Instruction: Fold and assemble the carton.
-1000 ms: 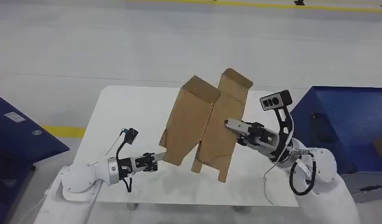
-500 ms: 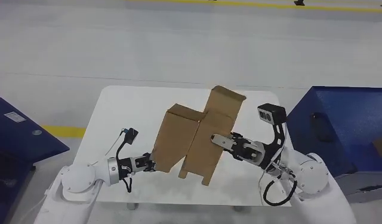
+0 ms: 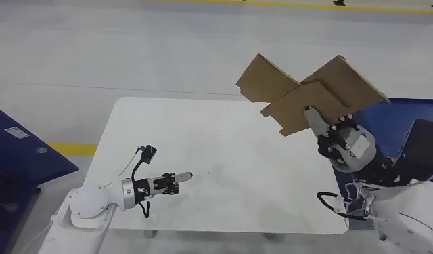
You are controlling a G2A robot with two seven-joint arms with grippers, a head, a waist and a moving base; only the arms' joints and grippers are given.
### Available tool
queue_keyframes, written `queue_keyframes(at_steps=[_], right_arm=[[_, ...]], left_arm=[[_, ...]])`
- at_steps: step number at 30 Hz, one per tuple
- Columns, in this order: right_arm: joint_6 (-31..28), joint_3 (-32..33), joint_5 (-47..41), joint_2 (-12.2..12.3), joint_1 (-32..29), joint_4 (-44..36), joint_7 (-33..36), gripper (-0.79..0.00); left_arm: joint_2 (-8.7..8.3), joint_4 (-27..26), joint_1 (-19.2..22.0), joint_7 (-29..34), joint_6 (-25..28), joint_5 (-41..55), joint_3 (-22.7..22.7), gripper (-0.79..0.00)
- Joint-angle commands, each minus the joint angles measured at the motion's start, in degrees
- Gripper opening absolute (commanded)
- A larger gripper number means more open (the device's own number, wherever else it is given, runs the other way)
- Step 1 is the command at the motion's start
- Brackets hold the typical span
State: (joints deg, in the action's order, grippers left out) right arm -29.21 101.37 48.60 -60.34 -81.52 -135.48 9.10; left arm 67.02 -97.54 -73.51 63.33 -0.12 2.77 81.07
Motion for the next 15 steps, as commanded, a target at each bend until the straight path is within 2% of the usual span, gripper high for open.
queue_keyframes(at_steps=[1,3,5,7,11,15], right_arm=[[-2.94,-1.04,17.55,-0.09,-0.43,0.83,-10.86,-0.785],[-3.43,-3.07,30.92,-0.09,-1.33,0.83,-21.15,-0.785],[-0.50,-5.46,45.99,0.05,-2.09,0.83,-31.64,-0.785],[3.04,-9.52,56.53,0.14,-5.58,0.83,-38.23,-0.785],[13.81,-13.66,77.96,0.51,-9.28,0.83,-45.50,-0.785],[27.08,-15.87,95.28,0.68,-12.22,0.83,-47.64,-0.785]], left_arm=[[0.00,0.00,0.00,0.00,0.00,0.00,0.00,0.000],[0.00,0.00,0.00,0.00,0.00,0.00,0.00,0.000],[0.00,0.00,0.00,0.00,0.00,0.00,0.00,0.000],[0.00,0.00,0.00,0.00,0.00,0.00,0.00,0.000],[0.00,0.00,0.00,0.00,0.00,0.00,0.00,0.000],[0.00,0.00,0.00,0.00,0.00,0.00,0.00,0.000]])
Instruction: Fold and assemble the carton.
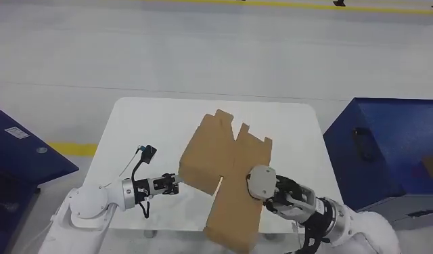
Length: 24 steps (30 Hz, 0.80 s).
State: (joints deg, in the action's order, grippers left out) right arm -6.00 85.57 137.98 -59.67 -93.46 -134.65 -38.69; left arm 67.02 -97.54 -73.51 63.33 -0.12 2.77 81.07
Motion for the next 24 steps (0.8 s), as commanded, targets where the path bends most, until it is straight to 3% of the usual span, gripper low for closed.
queue_keyframes(at_steps=[1,4,6,9,12,15,20,23,24], right_arm=[[8.39,0.09,11.69,0.05,-0.48,0.00,0.56,-0.785],[17.51,-0.52,25.04,0.01,-2.36,0.00,3.58,-0.785],[19.77,-1.18,31.14,-0.03,-3.73,0.00,5.34,-0.785],[20.82,-2.04,34.66,-0.07,-4.49,0.00,6.50,-0.785],[19.50,-2.94,30.20,-0.22,-4.51,0.00,7.23,-0.785],[10.87,-3.45,11.09,-0.58,-2.99,0.00,8.16,-0.785],[-14.73,4.40,-33.99,-0.80,3.81,0.00,12.32,-0.785],[-28.72,8.92,-64.56,-0.66,4.93,0.00,25.75,-0.785],[-30.64,9.99,-75.00,-0.54,5.28,0.09,31.25,-0.785]], left_arm=[[0.00,0.00,0.00,0.00,0.00,0.00,0.00,0.000],[0.00,0.00,0.00,0.00,0.00,0.00,0.00,0.000],[0.00,0.00,0.00,0.00,0.00,0.00,0.00,0.000],[0.00,0.00,0.00,0.00,0.00,0.00,0.00,0.000],[0.00,0.00,0.00,0.00,0.00,0.00,0.00,0.000],[0.00,0.00,0.00,0.00,0.00,0.00,0.00,0.000],[0.00,0.00,0.00,0.00,0.00,0.00,0.00,0.000],[0.00,0.00,0.00,0.00,0.00,0.00,0.00,0.000],[0.00,0.00,0.00,0.00,0.00,0.00,0.00,0.000]])
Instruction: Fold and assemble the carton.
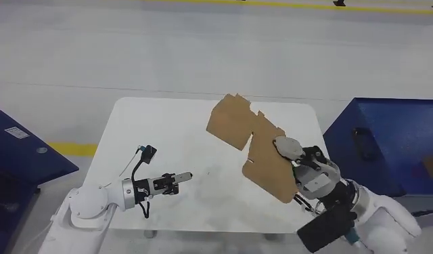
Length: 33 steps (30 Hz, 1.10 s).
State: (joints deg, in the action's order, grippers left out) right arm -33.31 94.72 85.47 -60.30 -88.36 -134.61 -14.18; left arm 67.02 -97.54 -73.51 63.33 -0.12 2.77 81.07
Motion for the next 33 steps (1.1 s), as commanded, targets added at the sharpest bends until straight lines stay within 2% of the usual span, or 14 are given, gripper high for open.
queue_keyframes(at_steps=[1,3,6,9,11,14,26,29,33], right_arm=[[-3.94,2.04,-30.98,0.33,1.10,0.31,13.04,-0.785],[-4.80,1.91,-49.13,0.95,3.45,1.74,23.70,-0.785],[-1.62,0.24,-69.14,2.03,7.98,3.77,39.54,-0.785],[4.41,-2.88,-83.35,2.84,11.60,6.13,52.63,-0.785],[8.62,-5.30,-92.81,3.07,13.54,8.42,58.29,-0.785],[14.52,-8.58,-98.44,3.26,15.49,12.41,64.69,-0.785],[14.66,-8.62,-98.81,3.23,15.39,12.37,64.25,-0.785],[21.43,-9.26,-112.27,2.79,14.05,12.72,59.91,-0.785],[38.35,-9.53,-139.82,2.21,14.81,14.72,57.10,-0.785]], left_arm=[[0.00,0.00,0.00,0.00,0.00,0.00,0.00,0.000],[0.00,0.00,0.00,0.00,0.00,0.00,0.00,0.000],[0.00,0.00,0.00,0.00,0.00,0.00,0.00,0.000],[0.00,0.00,0.00,0.00,0.00,0.00,0.00,0.000],[0.00,0.00,0.00,0.00,0.00,0.00,0.00,0.000],[0.00,0.00,0.00,0.00,0.00,0.00,0.00,0.000],[0.00,0.00,0.00,0.00,0.00,0.00,0.00,0.000],[0.00,0.00,0.00,0.00,0.00,0.00,0.00,0.000],[0.00,0.00,0.00,0.00,0.00,0.00,0.00,0.000]])
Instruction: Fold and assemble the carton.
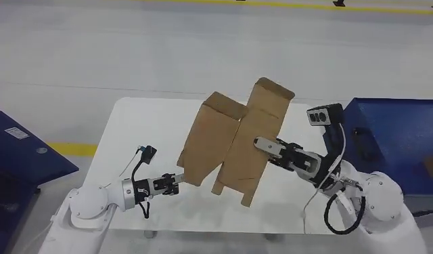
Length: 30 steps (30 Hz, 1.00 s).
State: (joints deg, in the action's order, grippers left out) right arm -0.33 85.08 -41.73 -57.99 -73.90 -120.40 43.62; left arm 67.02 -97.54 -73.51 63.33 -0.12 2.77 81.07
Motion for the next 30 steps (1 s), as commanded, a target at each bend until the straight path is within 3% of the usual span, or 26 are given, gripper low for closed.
queue_keyframes(at_steps=[1,4,9,11,14,18,21,24,30], right_arm=[[10.11,0.08,-19.55,-0.22,0.77,1.15,-1.54,-0.785],[25.64,-1.46,-38.74,-0.51,1.31,3.13,-4.02,-0.785],[45.63,-5.18,-67.13,-0.81,0.34,6.31,-11.90,-0.785],[51.11,-6.89,-77.42,-0.79,-0.21,6.97,-15.58,-0.785],[49.84,-6.08,-82.34,-0.60,0.18,5.28,-22.47,-0.785],[42.80,-1.13,-64.12,-0.47,1.30,2.26,-19.61,-0.785],[34.01,1.89,-37.43,0.20,0.93,2.01,-9.59,-0.785],[24.14,4.30,-19.61,1.05,-0.84,7.62,3.06,-0.785],[3.94,7.69,11.12,2.77,-2.97,18.24,15.05,-0.785]], left_arm=[[0.00,0.00,0.00,0.00,0.00,0.00,0.00,0.000],[0.00,0.00,0.00,0.00,0.00,0.00,0.00,0.000],[0.00,0.00,0.00,0.00,0.00,0.00,0.00,0.000],[0.00,0.00,0.00,0.00,0.00,0.00,0.00,0.000],[0.00,0.00,0.00,0.00,0.00,0.00,0.00,0.000],[0.00,0.00,0.00,0.00,0.00,0.00,0.00,0.000],[0.00,0.00,0.00,0.00,0.00,0.00,0.00,0.000],[0.00,0.00,0.00,0.00,0.00,0.00,0.00,0.000],[0.00,0.00,0.00,0.00,0.00,0.00,0.00,0.000]])
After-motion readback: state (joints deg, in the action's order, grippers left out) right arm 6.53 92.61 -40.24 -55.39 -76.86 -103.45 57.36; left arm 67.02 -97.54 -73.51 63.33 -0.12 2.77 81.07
